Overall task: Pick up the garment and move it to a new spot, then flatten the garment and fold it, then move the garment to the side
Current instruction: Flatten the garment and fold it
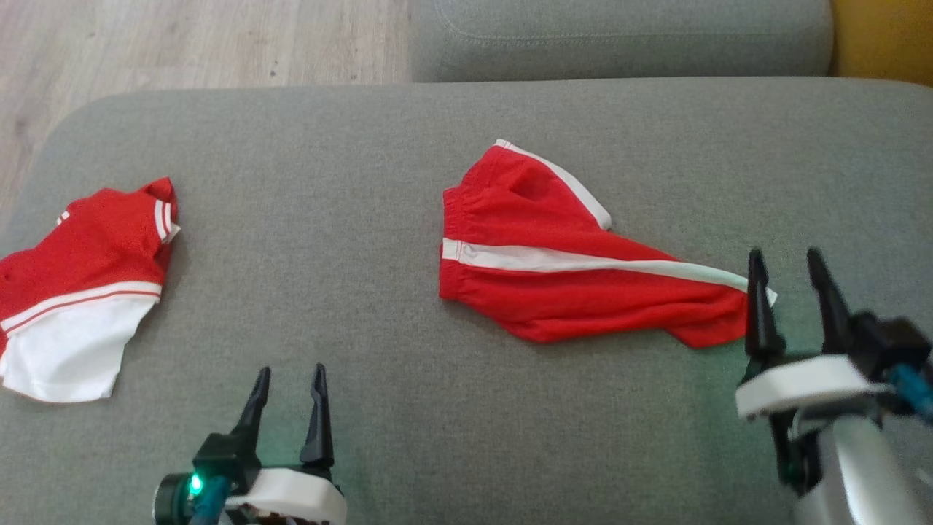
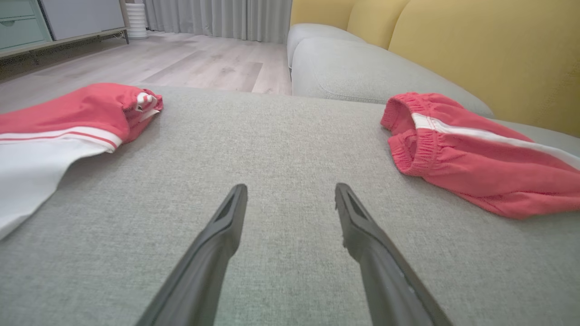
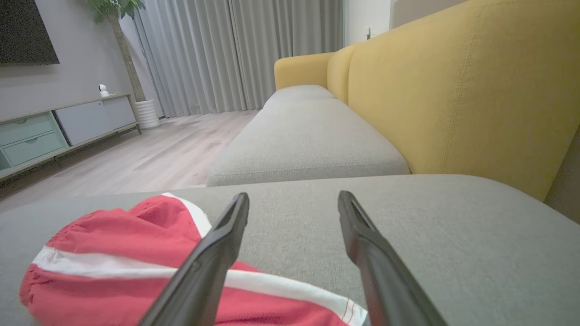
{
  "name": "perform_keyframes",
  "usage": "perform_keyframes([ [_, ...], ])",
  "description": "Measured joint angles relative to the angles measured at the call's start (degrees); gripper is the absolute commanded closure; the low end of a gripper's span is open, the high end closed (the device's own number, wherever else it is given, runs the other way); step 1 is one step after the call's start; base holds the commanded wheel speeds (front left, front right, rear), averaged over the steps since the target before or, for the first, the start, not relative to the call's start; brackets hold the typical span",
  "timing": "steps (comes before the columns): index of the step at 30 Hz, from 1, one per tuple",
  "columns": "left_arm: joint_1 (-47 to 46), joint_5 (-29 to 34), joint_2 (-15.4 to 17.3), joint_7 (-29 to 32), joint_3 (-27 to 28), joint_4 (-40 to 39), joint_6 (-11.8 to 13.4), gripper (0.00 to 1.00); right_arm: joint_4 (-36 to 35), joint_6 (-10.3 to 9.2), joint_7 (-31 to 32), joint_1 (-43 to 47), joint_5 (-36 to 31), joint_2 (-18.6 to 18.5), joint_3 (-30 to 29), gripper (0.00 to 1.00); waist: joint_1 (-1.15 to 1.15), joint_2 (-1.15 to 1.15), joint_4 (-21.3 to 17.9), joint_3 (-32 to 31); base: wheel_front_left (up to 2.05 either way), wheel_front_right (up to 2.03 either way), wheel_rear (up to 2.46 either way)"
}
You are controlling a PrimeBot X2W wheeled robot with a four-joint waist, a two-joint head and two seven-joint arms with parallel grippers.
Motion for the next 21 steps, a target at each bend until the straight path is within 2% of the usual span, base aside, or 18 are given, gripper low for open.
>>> perform_keyframes([
  [7,0.76,0.45,-0.01,0.0,1.33,-0.8,0.51,0.0,0.87,0.0,0.0,5.13,2.1,0.99,2.01,0.0,-0.01,0.0,-0.3,-1.72,0.0,0.0,0.0],
  [17,2.31,1.08,0.01,0.0,2.18,-2.69,0.85,0.0,1.66,0.0,0.0,5.03,3.72,1.05,3.21,0.0,0.0,0.0,-1.42,-1.38,0.0,0.0,0.0],
  [19,2.2,0.66,0.01,0.01,2.03,-2.92,0.29,0.0,1.66,0.0,0.0,4.94,3.89,1.05,3.5,0.0,0.0,0.0,-1.54,-1.11,0.0,0.0,0.0],
  [21,1.44,-1.66,0.01,0.0,1.32,-3.09,-1.65,0.0,1.64,0.0,0.0,4.76,4.21,1.05,4.01,0.0,0.0,0.0,-1.82,-0.36,0.0,0.0,0.0],
])
